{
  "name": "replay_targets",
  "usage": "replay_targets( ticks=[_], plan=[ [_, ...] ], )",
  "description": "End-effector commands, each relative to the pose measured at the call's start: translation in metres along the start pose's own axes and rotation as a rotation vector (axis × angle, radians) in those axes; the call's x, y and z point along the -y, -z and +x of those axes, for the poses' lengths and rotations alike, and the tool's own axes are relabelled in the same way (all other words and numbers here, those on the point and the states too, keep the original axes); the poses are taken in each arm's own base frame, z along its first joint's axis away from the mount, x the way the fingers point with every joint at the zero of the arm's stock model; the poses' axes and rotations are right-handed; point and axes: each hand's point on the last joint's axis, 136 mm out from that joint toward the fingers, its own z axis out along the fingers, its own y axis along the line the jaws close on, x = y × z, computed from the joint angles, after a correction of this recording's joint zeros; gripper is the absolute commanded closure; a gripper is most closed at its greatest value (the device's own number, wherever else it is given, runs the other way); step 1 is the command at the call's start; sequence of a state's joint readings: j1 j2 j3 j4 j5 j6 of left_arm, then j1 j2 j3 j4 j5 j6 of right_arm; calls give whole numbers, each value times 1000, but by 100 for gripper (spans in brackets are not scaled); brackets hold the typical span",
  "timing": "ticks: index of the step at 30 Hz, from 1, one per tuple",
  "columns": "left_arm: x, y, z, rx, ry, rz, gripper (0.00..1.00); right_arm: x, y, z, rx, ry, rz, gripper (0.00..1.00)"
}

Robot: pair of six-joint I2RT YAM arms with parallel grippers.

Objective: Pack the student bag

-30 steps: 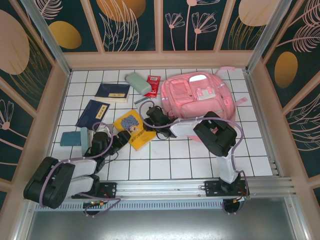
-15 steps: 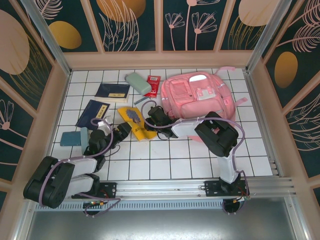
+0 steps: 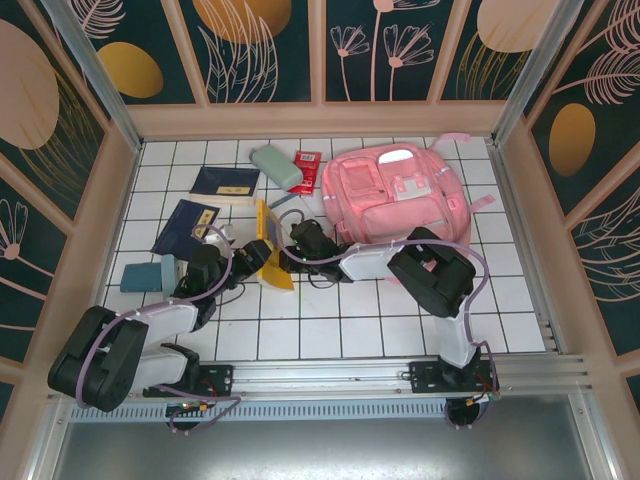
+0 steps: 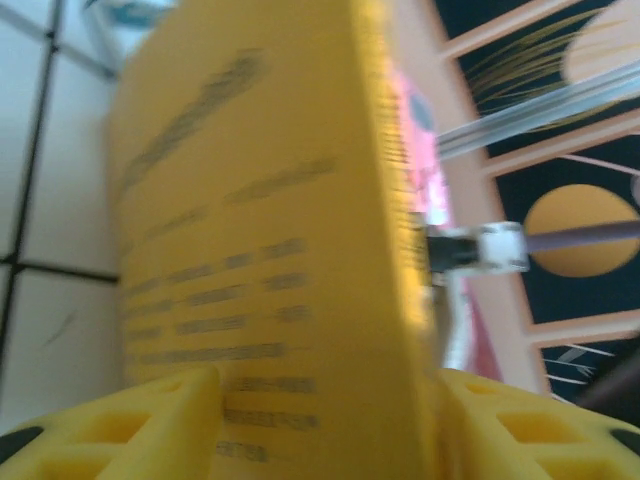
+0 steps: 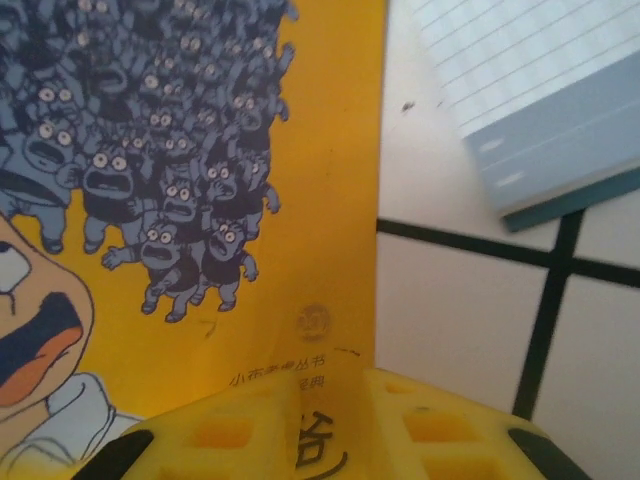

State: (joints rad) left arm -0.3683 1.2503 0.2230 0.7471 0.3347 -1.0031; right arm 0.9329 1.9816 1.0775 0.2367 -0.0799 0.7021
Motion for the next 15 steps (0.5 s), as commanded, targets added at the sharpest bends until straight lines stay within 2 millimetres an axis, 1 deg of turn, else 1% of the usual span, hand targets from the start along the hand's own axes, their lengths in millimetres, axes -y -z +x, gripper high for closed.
replay_targets(
  ticks=[1, 3, 5, 10, 11, 13, 15],
  plan=[
    [-43, 3, 27, -105, 15, -188, 49, -12, 6, 14, -53, -1, -50, 76],
    [-47, 5, 29, -104, 12, -204, 52, -12, 6, 14, -53, 0, -50, 76],
    [-49, 7, 27, -101, 3, -221, 53, -11, 5, 15, -55, -2, -48, 76],
    [-55, 11, 19, -96, -53, -310, 55, -9, 7, 14, -48, 1, -36, 76],
    [-56, 12, 19, -96, -62, -319, 61, -9, 7, 14, -46, 3, -33, 76],
    [-56, 13, 19, -97, -69, -317, 79, -8, 8, 13, -42, 3, -30, 76],
    [-54, 12, 20, -99, -64, -300, 89, -9, 8, 13, -41, 5, -32, 76]
  ],
)
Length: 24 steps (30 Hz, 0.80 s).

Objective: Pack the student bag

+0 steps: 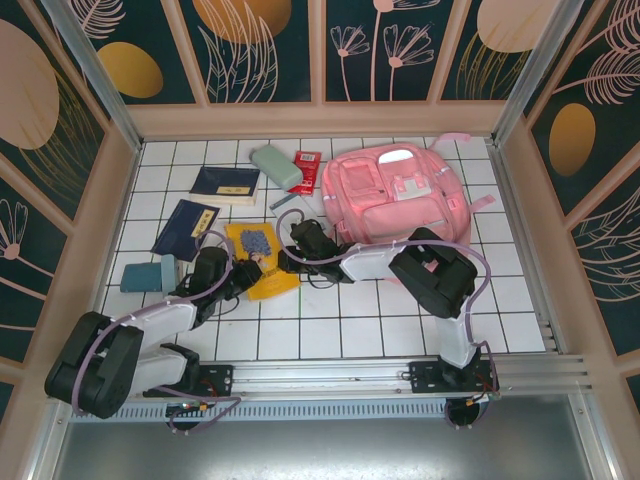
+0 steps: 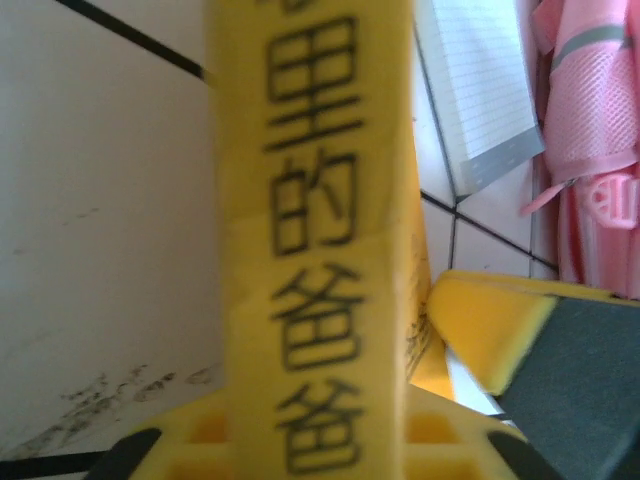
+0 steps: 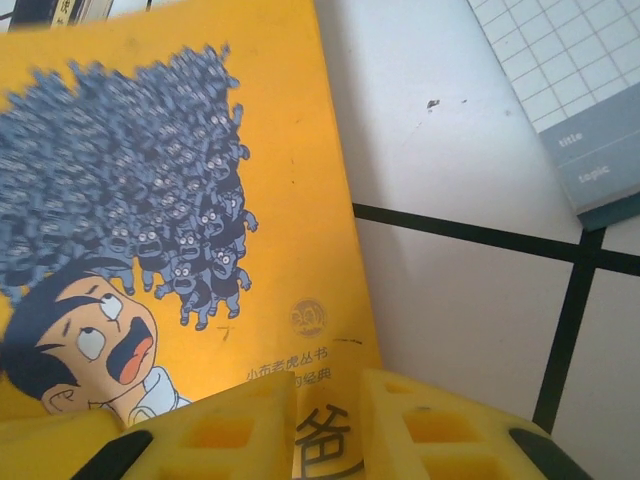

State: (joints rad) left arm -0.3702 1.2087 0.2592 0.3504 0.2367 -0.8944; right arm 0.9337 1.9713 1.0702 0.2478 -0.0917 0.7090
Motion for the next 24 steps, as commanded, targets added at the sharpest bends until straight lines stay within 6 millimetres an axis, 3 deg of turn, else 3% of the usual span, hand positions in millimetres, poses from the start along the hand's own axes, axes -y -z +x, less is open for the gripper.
replay_targets(
  ticks=[1, 5, 9, 11, 16, 21, 24],
  plan=[
    [8, 1, -3, 4, -41, 12, 93, -6, 7, 11, -36, 14, -15, 76],
    [19, 4, -5, 10, -44, 65, 100, -9, 29, -10, 38, 60, 37, 71],
    [36, 12, -10, 33, -60, 138, 100, 4, 75, -41, 168, 120, 181, 55],
    [44, 16, -12, 45, -68, 172, 100, 19, 98, -52, 216, 138, 259, 52],
    [58, 23, -14, 56, -80, 233, 100, 82, 156, -65, 273, 140, 477, 48],
    [66, 25, -13, 50, -90, 273, 100, 133, 198, -64, 274, 149, 651, 46],
    [67, 26, -15, 54, -91, 279, 100, 159, 213, -57, 258, 130, 717, 40]
  ],
)
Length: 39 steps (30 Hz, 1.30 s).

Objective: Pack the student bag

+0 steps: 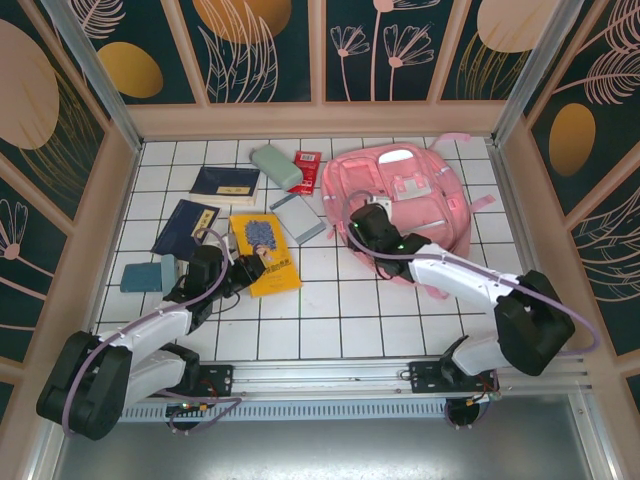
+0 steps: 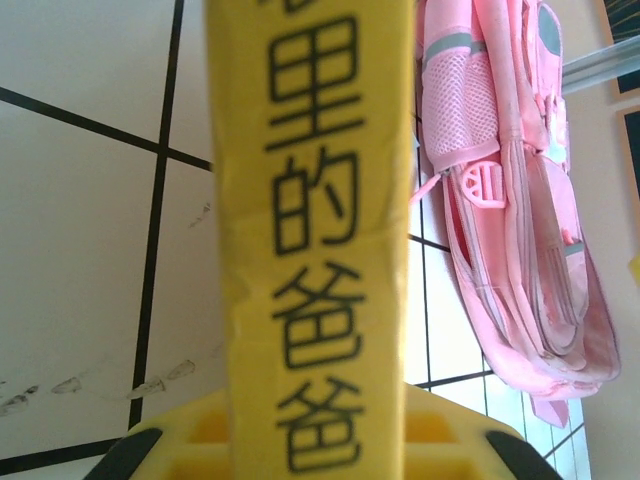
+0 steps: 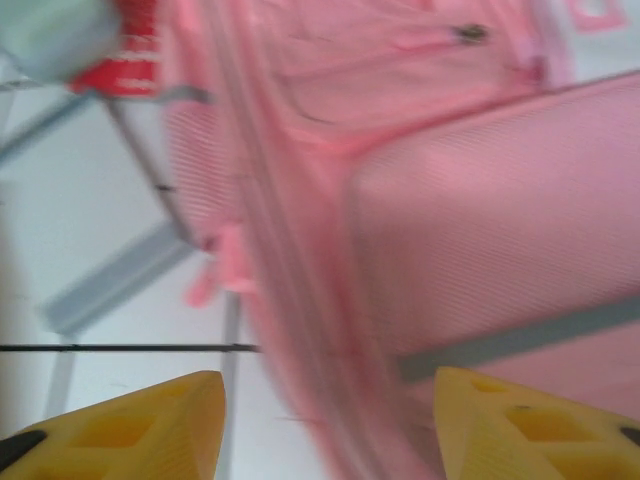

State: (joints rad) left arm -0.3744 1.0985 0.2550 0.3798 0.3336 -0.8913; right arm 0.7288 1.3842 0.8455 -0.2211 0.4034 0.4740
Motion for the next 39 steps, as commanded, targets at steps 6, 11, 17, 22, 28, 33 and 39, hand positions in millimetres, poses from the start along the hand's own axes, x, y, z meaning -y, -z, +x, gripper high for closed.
replay_targets(
  ticks=[6, 11, 17, 22, 28, 33, 39],
  plan=[
    [30, 6, -11, 50, -56, 127, 100, 119, 2, 14, -42, -234, 222, 33],
    [30, 6, -9, 47, -61, 135, 100, 154, -1, -8, 15, -462, 153, 38],
    [28, 7, -7, 48, -64, 137, 100, 184, -18, 5, -51, -595, 170, 44],
    [28, 8, -7, 52, -64, 139, 100, 191, -18, 16, -60, -669, 187, 46],
    [28, 6, -6, 45, -66, 141, 100, 181, -37, 21, -98, -714, 98, 47],
    [26, 6, -4, 41, -68, 140, 100, 171, -48, 11, -89, -749, 26, 56],
    [27, 6, -4, 39, -77, 142, 100, 155, -47, 4, -94, -788, -77, 100]
  ],
)
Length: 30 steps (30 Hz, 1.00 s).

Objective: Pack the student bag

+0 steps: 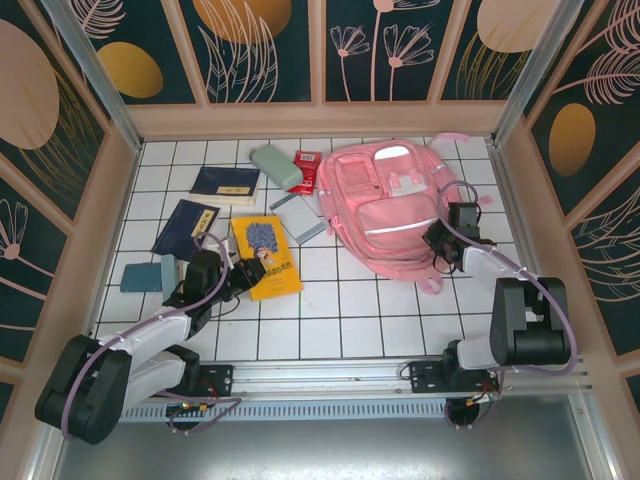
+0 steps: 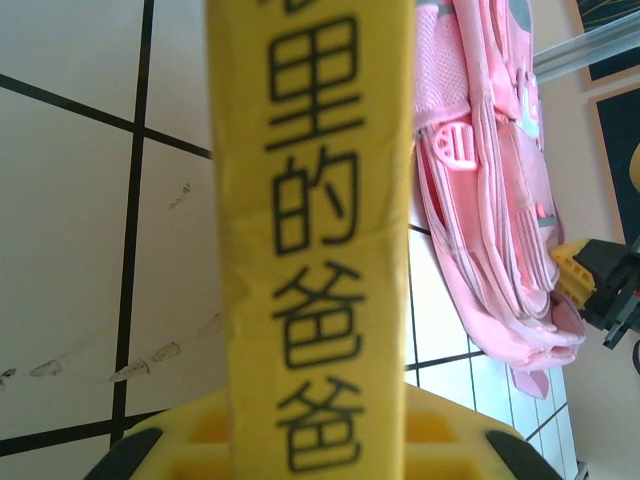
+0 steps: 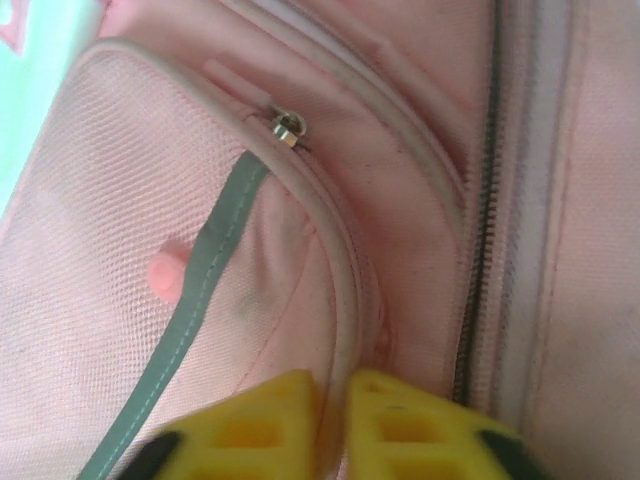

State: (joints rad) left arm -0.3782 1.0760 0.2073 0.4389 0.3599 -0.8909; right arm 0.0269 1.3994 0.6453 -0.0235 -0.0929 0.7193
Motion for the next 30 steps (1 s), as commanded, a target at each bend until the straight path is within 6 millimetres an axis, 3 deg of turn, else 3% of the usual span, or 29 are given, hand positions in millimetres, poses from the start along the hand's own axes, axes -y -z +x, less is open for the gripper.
replay_targets(
  ticks=[1, 11, 22, 30],
  plan=[
    [26, 2, -12, 40, -67, 101, 100, -26, 7, 9, -47, -30, -136, 100],
    [55, 4, -2, -12, -92, 235, 100, -120, 81, 3, 45, 30, -338, 100],
    [86, 14, 20, -98, -103, 347, 100, -171, 103, -14, 104, 2, -423, 100],
    [103, 8, 57, -229, -80, 384, 100, -214, 111, -22, 130, 49, -464, 100]
  ],
)
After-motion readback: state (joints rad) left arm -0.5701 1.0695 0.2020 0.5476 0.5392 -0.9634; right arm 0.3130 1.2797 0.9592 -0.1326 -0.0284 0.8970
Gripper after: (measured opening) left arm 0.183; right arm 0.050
